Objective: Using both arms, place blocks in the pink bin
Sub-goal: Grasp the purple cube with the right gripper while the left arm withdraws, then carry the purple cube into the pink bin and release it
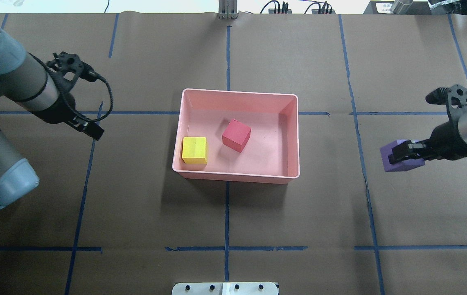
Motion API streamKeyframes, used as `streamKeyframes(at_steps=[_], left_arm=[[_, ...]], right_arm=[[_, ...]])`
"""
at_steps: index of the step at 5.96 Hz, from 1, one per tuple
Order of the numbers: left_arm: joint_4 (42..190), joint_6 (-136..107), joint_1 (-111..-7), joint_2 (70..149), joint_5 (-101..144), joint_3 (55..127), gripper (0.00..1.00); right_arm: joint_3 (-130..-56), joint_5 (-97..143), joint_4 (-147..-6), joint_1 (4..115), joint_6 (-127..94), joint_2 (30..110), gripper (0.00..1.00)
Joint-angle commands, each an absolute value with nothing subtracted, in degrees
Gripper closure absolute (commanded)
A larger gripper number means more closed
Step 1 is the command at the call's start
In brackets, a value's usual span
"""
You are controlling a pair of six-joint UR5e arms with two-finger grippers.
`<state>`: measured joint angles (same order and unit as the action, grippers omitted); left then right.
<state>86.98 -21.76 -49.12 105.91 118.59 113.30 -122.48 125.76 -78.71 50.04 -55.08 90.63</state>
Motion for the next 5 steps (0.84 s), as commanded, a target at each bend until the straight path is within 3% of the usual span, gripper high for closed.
streamKeyframes(at_steps=[1,3,4,5], left_arm=[[91.89,-13.13,-53.6,97.17,119.96,114.87,0.0],[102.52,-7.94,-56.94,87.41,124.51,113.82,0.0],[105.61,-6.08,-57.82,83.01,125.06,113.82,0.0],[109.21,-6.06,-57.83,80.1,125.42,112.86,0.0]], right_arm=[[-124.54,125.17,-102.53,48.8,-61.93,70.6,0.7],[-118.0,117.81,-110.83,40.74,-72.62,56.05,0.69],[-116.12,112.99,-110.4,35.91,-75.56,54.77,0.61],[-115.76,110.5,-109.87,33.16,-75.85,55.19,0.06]])
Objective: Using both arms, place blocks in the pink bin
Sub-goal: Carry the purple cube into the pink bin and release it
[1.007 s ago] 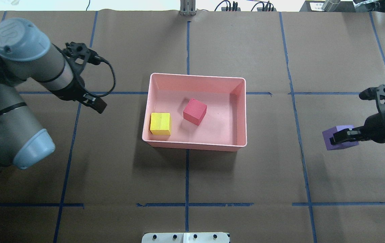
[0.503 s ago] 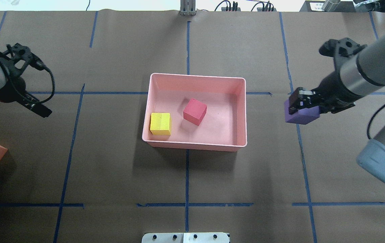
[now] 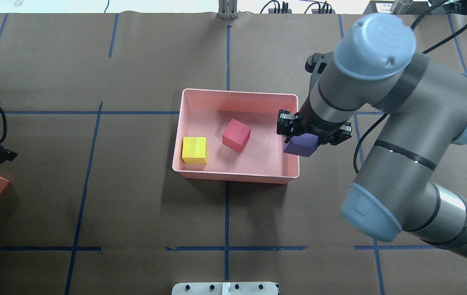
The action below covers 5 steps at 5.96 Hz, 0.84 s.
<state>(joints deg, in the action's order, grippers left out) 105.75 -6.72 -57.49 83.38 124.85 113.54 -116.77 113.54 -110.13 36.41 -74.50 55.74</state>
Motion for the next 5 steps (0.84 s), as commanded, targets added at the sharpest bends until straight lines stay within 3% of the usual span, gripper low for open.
streamKeyframes(at_steps=[1,3,5], left_arm=[[115.25,-6.06,-57.83,76.85,125.42,110.33,0.0],[130.72,-7.46,-57.83,74.44,125.33,101.03,0.0],[135.33,-14.64,-57.83,74.44,125.33,97.4,0.0]], right_arm=[[-115.58,108.83,-109.95,32.53,-76.2,55.2,0.0],[-116.1,115.26,-110.48,38.19,-69.39,56.41,0.0],[-117.94,116.63,-110.48,40.95,-63.48,59.4,0.0]])
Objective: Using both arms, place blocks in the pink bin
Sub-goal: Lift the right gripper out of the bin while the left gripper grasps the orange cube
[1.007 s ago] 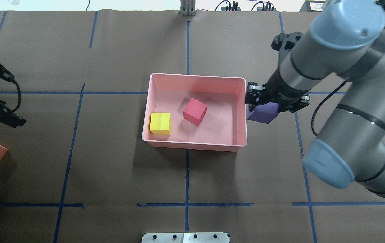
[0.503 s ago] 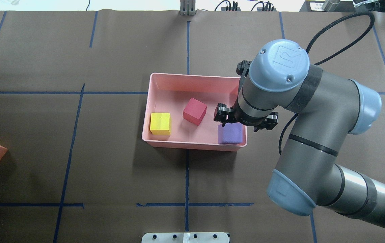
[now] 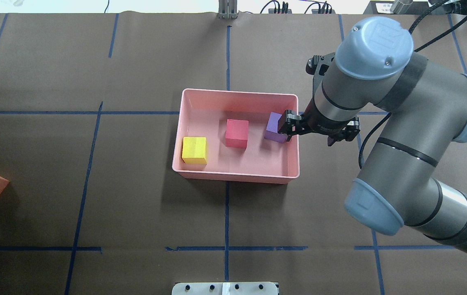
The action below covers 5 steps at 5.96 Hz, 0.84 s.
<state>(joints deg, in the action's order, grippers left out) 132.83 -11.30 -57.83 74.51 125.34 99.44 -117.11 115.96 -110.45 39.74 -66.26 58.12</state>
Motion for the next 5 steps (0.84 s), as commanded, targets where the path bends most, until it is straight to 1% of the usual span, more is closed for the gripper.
streamKeyframes(at_steps=[1,5], left_arm=[[136.05,-20.42,-57.66,74.62,125.33,97.21,0.0],[135.97,-21.88,-57.39,74.71,128.22,95.89,0.0]], right_arm=[[-117.95,116.63,-110.48,40.96,-63.46,59.67,0.0],[-118.3,116.63,-110.3,40.96,-63.46,60.29,0.0]])
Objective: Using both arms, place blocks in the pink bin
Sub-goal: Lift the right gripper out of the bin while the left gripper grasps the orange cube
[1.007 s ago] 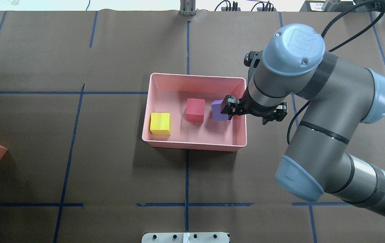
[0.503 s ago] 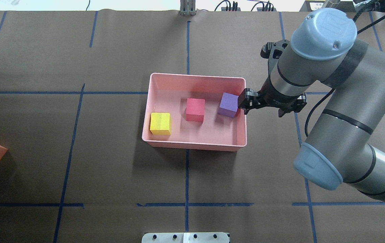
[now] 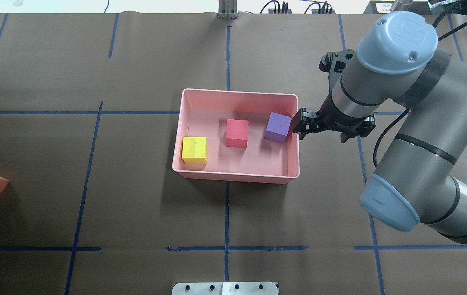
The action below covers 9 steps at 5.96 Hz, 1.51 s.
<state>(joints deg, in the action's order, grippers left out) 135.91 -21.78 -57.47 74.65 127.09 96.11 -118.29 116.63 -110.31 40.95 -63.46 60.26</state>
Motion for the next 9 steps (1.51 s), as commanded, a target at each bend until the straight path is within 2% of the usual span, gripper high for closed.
streamKeyframes(at_steps=[1,7,9], left_arm=[[135.88,-21.8,-57.13,74.71,129.54,95.54,0.0],[135.97,-25.04,-53.19,78.3,130.35,91.76,0.02],[135.88,-24.96,-53.09,78.75,130.78,92.02,0.55]], right_arm=[[-118.3,116.54,-110.3,40.96,-63.46,60.38,0.0],[-118.48,116.37,-110.04,40.96,-63.46,61.7,0.0],[-118.48,116.45,-109.95,41.04,-63.37,61.7,0.0]])
